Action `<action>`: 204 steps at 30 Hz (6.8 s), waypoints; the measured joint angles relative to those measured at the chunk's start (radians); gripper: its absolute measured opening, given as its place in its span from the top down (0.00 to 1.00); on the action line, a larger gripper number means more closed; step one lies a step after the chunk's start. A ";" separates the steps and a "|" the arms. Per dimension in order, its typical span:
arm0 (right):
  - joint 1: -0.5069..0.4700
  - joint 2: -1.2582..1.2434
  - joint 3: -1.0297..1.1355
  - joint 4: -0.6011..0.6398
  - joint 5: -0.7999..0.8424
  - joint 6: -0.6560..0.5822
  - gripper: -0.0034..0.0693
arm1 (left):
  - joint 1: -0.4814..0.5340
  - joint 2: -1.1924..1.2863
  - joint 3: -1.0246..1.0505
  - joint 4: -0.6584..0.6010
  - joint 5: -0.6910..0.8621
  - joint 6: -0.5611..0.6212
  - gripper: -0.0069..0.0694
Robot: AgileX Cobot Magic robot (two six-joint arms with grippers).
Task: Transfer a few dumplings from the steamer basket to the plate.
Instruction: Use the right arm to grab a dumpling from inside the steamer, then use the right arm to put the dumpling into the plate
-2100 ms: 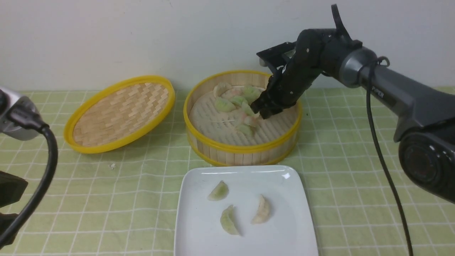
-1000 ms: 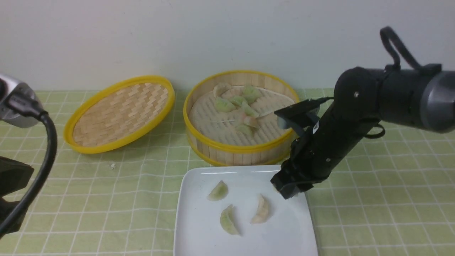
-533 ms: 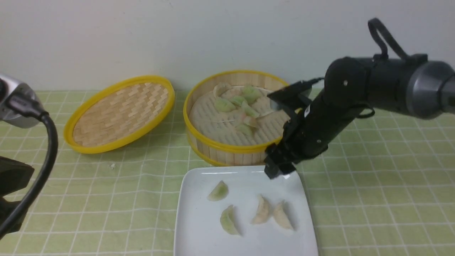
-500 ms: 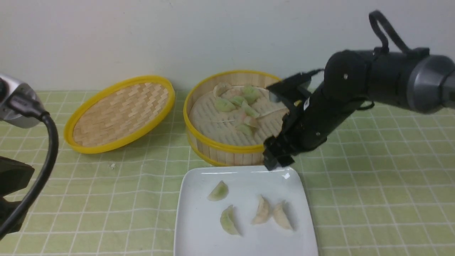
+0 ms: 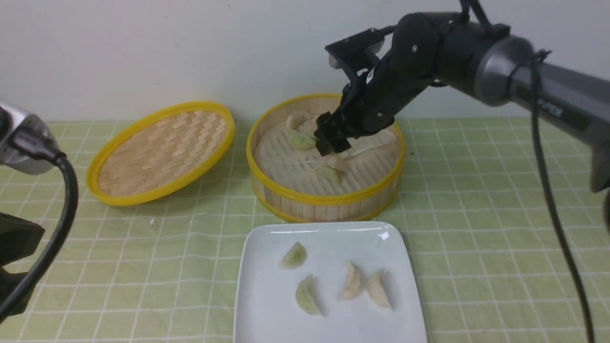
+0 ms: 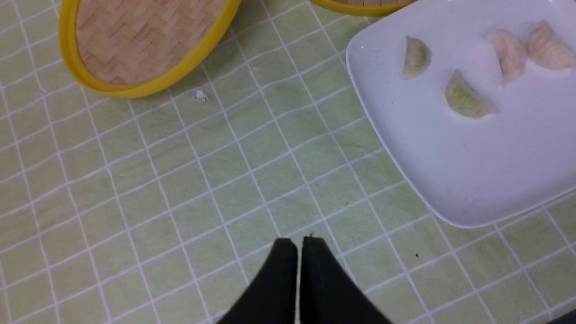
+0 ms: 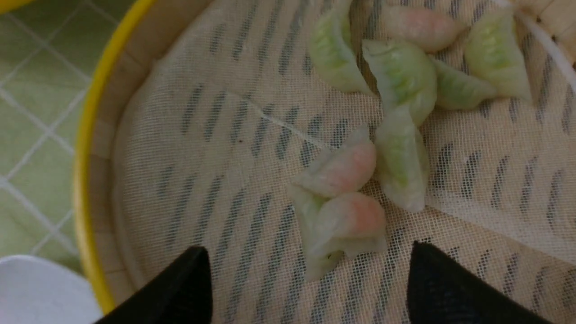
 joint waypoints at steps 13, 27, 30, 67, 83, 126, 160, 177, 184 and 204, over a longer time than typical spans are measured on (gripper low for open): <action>-0.014 0.139 -0.033 0.033 -0.083 0.042 0.49 | 0.000 0.000 0.000 0.001 0.019 0.000 0.92; -0.039 0.023 -0.036 0.039 0.064 0.050 0.75 | 0.000 0.000 0.000 0.001 0.019 0.000 0.92; -0.043 -0.051 -0.036 0.039 0.161 0.049 0.75 | 0.000 0.000 0.000 0.001 0.019 0.000 0.92; 0.121 -0.162 0.436 0.175 0.026 -0.023 0.43 | 0.000 0.000 0.000 0.035 -0.011 0.001 0.92; 0.121 -0.633 0.372 -0.125 0.292 0.166 0.80 | 0.000 0.000 0.000 0.038 -0.111 0.001 0.92; 0.121 -2.247 1.455 -0.324 -0.702 0.429 0.97 | 0.000 0.000 0.000 -0.032 -0.305 0.006 0.92; 0.121 -2.248 1.458 -0.324 -0.702 0.429 0.97 | 0.183 -0.294 0.381 -0.058 -0.617 0.012 0.92; 0.121 -2.248 1.458 -0.324 -0.702 0.429 0.97 | 0.407 -0.831 1.085 -0.097 -0.870 0.016 0.92; 0.121 -2.248 1.458 -0.324 -0.702 0.429 0.97 | 0.407 -0.832 1.087 -0.097 -0.827 0.016 0.92; 0.121 -2.248 1.458 -0.324 -0.702 0.429 0.97 | 0.407 -0.832 1.087 -0.098 -0.825 0.016 0.92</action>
